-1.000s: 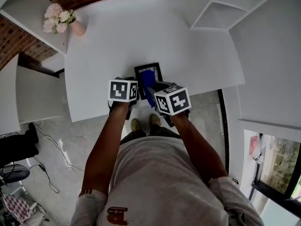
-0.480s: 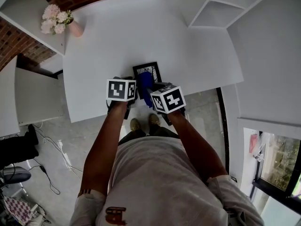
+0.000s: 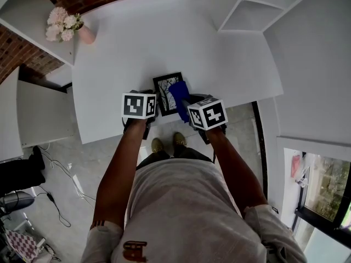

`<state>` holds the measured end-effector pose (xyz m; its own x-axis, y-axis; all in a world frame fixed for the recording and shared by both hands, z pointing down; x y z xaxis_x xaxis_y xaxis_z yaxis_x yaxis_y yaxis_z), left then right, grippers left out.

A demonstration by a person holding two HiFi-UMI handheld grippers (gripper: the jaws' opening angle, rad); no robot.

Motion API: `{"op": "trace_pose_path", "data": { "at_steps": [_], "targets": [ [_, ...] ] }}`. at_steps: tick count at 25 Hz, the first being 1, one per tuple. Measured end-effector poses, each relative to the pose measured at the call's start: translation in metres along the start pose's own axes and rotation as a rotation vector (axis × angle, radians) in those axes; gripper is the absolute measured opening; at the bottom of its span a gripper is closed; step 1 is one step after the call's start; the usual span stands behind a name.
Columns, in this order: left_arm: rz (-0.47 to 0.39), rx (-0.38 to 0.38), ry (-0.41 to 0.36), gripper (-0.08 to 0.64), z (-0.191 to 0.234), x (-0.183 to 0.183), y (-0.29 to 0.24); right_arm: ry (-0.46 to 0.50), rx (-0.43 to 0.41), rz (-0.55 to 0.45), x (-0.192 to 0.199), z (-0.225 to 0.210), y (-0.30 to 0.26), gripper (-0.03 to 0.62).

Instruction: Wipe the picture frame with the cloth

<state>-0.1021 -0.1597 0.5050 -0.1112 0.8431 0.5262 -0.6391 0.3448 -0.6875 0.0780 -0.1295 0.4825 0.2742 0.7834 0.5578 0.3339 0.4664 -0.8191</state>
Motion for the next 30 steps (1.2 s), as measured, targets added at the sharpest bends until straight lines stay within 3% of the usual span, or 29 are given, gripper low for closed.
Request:
{"op": "trace_pose_path", "data": {
  "at_steps": [8, 13, 19, 22, 30],
  "targets": [
    [-0.007, -0.002, 0.012, 0.089, 0.000, 0.000, 0.000, -0.028, 0.023, -0.024, 0.003, -0.020, 0.012, 0.074],
    [-0.027, 0.015, 0.045, 0.087, 0.001, 0.002, 0.007, -0.044, -0.009, -0.123, -0.011, -0.019, 0.031, 0.074],
    [-0.172, 0.053, 0.040, 0.087, -0.006, -0.012, 0.037, -0.038, -0.045, -0.277, -0.037, -0.018, 0.057, 0.074],
    [-0.276, 0.075, -0.017, 0.088, -0.018, -0.025, 0.058, -0.039, -0.066, -0.356, -0.050, -0.017, 0.069, 0.074],
    [-0.563, 0.110, -0.258, 0.087, -0.068, -0.059, 0.119, 0.017, -0.192, -0.657, -0.087, 0.004, 0.113, 0.074]
  ]
}}
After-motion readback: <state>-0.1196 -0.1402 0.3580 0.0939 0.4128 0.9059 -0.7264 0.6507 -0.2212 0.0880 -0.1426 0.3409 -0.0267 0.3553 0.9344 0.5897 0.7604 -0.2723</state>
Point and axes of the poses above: the fingertips, and each gripper's own axes: y backward along the fingers, z to its left, x out of its underside, the point moved 9 cm from there along y, backward along the fingers, and after that the axes turned 8 degrees about x, right-handed, at the moved point
